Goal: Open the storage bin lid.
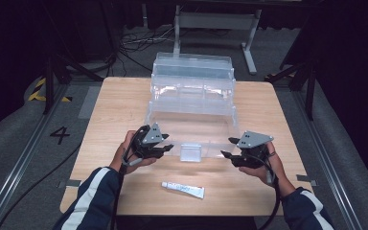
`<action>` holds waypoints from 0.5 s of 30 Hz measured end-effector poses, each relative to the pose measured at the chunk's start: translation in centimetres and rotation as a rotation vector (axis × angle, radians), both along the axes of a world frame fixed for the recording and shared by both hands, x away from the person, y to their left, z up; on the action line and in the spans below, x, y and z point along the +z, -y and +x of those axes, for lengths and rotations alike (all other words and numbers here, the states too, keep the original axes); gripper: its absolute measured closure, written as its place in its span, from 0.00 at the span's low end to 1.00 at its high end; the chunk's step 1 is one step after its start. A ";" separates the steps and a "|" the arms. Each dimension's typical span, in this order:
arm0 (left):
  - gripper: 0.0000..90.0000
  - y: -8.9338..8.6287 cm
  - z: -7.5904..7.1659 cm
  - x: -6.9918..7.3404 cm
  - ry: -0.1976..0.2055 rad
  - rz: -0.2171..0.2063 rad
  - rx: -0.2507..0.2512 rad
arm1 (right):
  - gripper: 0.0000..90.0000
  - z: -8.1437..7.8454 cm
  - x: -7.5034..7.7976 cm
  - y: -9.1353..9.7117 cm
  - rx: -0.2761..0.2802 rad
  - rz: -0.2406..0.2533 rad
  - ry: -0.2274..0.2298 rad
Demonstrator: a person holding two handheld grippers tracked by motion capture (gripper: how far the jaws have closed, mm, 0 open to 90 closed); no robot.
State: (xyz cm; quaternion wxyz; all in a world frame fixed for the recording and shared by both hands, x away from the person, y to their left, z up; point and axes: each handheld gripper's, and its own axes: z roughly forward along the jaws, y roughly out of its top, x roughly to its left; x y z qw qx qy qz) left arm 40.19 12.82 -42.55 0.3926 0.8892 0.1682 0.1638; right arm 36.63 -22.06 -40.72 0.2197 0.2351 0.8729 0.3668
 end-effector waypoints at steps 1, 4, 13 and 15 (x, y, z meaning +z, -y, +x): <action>0.61 -0.1 0.0 0.0 0.001 -0.004 0.004 | 0.52 -0.2 0.1 -0.4 0.009 -0.028 0.021; 0.60 -0.4 -0.1 0.2 0.007 -0.006 0.009 | 0.51 -0.5 0.1 -0.6 0.010 -0.019 0.022; 0.57 -0.9 -0.4 0.6 0.014 -0.015 0.021 | 0.53 -1.6 1.0 -1.1 0.068 0.040 0.019; 0.55 -1.0 -0.6 0.7 0.014 -0.012 0.021 | 0.53 -1.9 1.1 -1.3 0.087 0.051 0.007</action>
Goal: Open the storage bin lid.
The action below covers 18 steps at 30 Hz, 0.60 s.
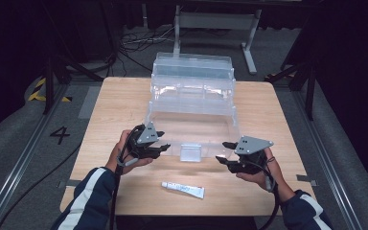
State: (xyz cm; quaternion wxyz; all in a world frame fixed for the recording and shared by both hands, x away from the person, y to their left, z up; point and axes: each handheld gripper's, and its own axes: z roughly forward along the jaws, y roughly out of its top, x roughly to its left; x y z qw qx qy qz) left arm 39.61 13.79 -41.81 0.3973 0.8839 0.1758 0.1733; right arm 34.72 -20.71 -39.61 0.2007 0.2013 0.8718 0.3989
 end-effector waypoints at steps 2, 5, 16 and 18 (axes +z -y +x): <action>0.54 -0.1 -0.3 0.2 0.010 0.010 0.003 | 0.52 -0.2 -0.2 -0.5 0.026 -0.006 -0.019; 0.51 -0.4 -0.6 0.5 0.019 0.009 0.006 | 0.52 -0.3 -0.5 -1.0 0.044 -0.016 -0.028; 0.41 -2.2 -1.9 1.2 0.042 0.001 0.049 | 0.49 -0.6 -2.5 -3.5 0.123 -0.077 -0.104; 0.39 -2.5 -2.1 1.2 0.034 0.005 0.052 | 0.48 -0.6 -2.7 -3.9 0.136 -0.081 -0.120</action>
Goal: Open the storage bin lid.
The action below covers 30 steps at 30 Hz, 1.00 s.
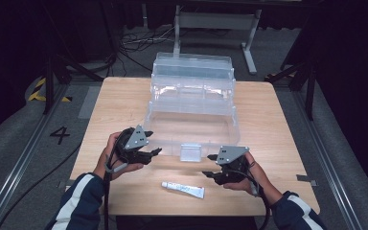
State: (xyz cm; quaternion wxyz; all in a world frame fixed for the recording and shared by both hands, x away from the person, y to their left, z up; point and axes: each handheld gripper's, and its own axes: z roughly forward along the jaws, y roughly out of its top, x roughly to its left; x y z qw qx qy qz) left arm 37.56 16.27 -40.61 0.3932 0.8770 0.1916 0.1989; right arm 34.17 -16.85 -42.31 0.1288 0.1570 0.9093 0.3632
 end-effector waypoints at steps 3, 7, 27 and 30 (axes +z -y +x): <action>0.36 -1.1 -0.7 0.0 0.006 -0.005 0.027 | 0.46 0.0 -0.3 -0.5 0.019 -0.014 -0.024; 0.33 -2.2 -1.5 -0.4 -0.008 -0.003 0.043 | 0.43 -0.1 -0.7 -1.2 0.032 -0.031 -0.034; 0.28 -5.7 -2.7 -6.4 -0.173 0.037 0.067 | 0.46 -0.7 -2.2 -5.4 0.152 -0.141 -0.122; 0.28 -5.7 -2.2 -7.4 -0.213 0.053 0.060 | 0.47 -0.9 -2.3 -6.2 0.172 -0.150 -0.141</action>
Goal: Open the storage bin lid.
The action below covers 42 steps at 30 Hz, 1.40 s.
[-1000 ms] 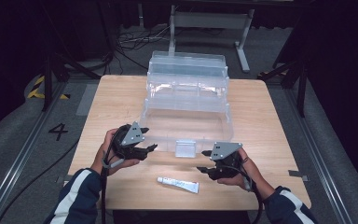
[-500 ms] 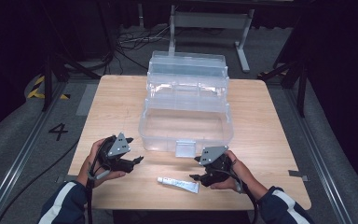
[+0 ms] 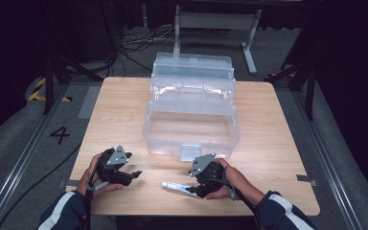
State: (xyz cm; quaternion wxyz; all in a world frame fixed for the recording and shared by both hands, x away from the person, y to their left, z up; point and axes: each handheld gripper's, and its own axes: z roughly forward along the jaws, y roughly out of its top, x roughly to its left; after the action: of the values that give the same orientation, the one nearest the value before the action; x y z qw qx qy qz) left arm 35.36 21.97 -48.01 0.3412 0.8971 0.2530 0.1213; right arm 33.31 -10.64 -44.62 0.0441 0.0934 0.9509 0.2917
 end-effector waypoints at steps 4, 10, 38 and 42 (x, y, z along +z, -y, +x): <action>0.27 0.1 0.2 -0.8 -0.026 0.020 -0.003 | 0.47 0.0 -0.4 -1.2 0.019 -0.043 -0.013; 0.25 -0.1 0.6 -1.3 -0.061 -0.018 -0.003 | 0.47 0.5 -0.8 -2.3 0.031 -0.079 -0.026; 0.17 -0.2 0.9 -1.8 -0.064 -0.056 -0.001 | 0.79 1.0 -1.5 -5.3 0.057 -0.170 -0.077; 0.17 -0.2 0.9 -1.8 -0.064 -0.056 -0.003 | 0.79 1.0 -1.4 -5.1 0.076 -0.187 -0.073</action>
State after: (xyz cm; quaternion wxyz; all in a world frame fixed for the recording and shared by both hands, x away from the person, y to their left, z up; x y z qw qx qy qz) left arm 36.30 22.19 -49.81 0.3583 0.8910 0.2656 0.0850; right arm 34.26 -5.50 -46.07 0.0066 0.0631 0.9779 0.1994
